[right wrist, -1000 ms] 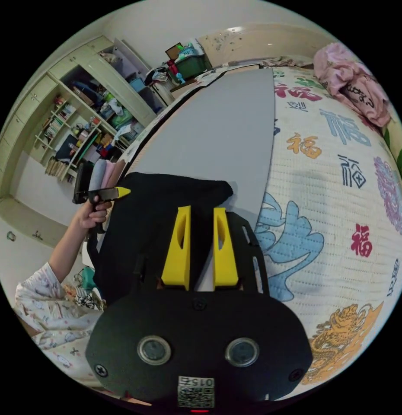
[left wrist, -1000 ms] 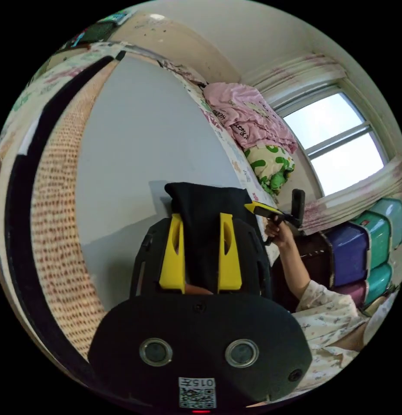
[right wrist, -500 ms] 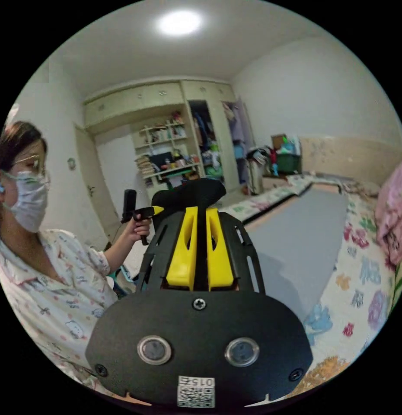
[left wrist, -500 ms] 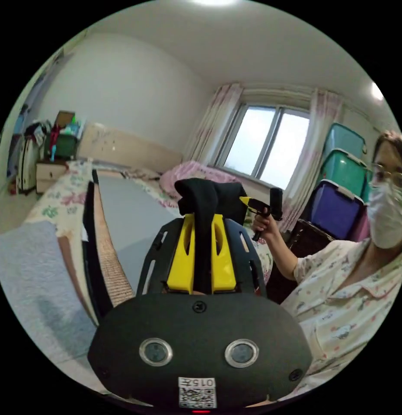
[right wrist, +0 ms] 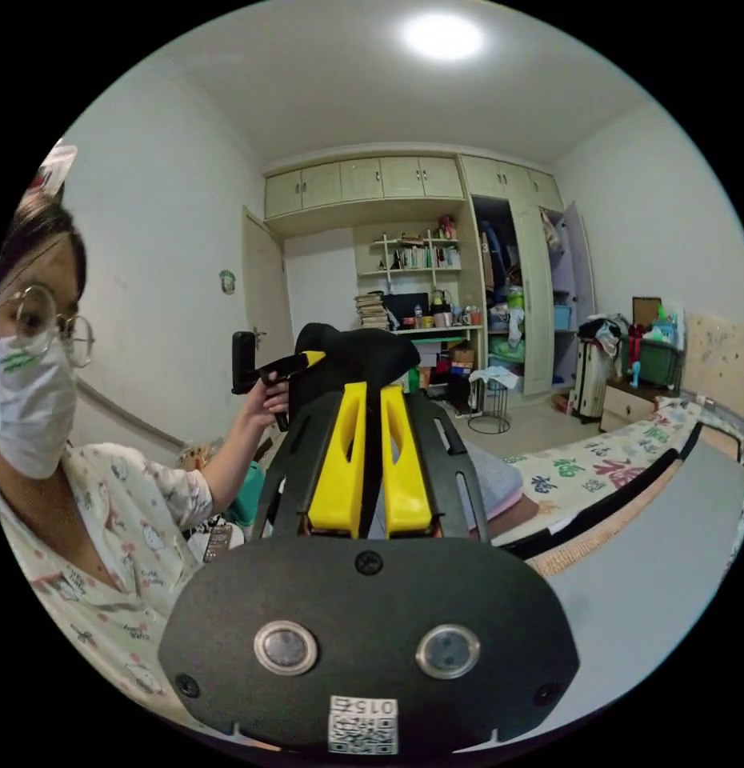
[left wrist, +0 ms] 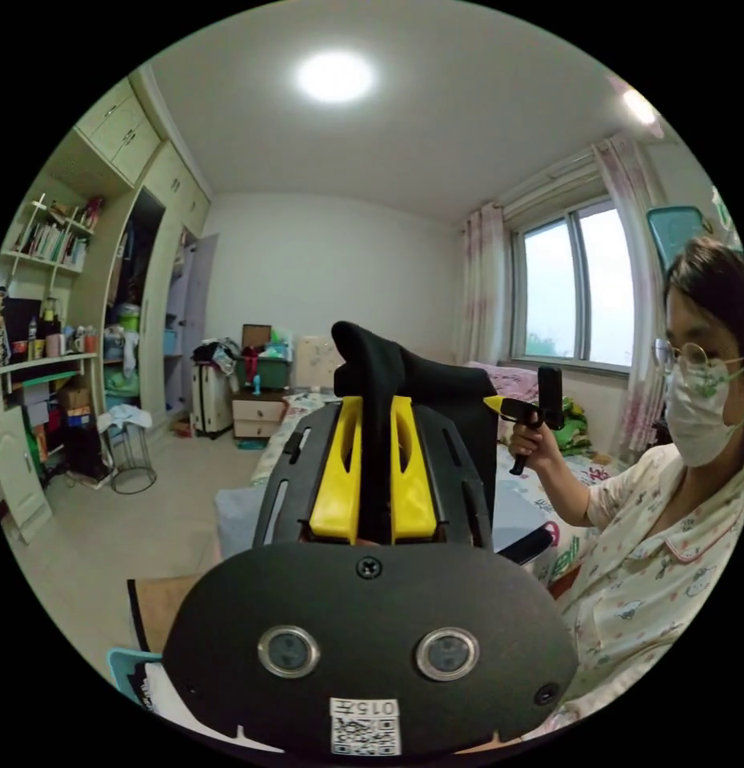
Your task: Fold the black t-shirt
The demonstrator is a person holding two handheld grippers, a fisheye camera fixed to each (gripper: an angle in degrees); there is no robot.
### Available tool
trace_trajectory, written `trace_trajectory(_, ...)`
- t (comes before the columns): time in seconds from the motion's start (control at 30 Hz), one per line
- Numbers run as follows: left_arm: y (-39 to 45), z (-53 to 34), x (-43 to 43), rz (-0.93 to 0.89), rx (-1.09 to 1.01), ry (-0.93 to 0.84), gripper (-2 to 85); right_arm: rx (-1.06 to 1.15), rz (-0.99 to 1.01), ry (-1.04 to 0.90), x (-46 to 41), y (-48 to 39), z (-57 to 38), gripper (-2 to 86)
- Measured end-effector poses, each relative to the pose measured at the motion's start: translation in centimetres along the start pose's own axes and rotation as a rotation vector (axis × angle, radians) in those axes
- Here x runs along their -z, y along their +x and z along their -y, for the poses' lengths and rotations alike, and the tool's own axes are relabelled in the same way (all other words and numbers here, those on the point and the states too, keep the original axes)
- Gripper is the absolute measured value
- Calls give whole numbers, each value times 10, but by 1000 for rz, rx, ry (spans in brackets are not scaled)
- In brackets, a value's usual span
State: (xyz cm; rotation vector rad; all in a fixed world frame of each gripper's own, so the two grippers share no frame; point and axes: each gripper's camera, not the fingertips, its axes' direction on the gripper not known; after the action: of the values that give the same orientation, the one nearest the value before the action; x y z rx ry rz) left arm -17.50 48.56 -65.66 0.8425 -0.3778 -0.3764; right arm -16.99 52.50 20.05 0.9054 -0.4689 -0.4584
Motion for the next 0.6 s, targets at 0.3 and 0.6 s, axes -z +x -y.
trace_trajectory(0.3, -208, -20, -192, 238, 199, -407, 48, -296, -318, -331, -180, 194, -102, 20)
trace_trajectory(0.6, -204, -12, -70, 112, 266, -150, 39, -230, -153, -217, -116, 227, -182, 17)
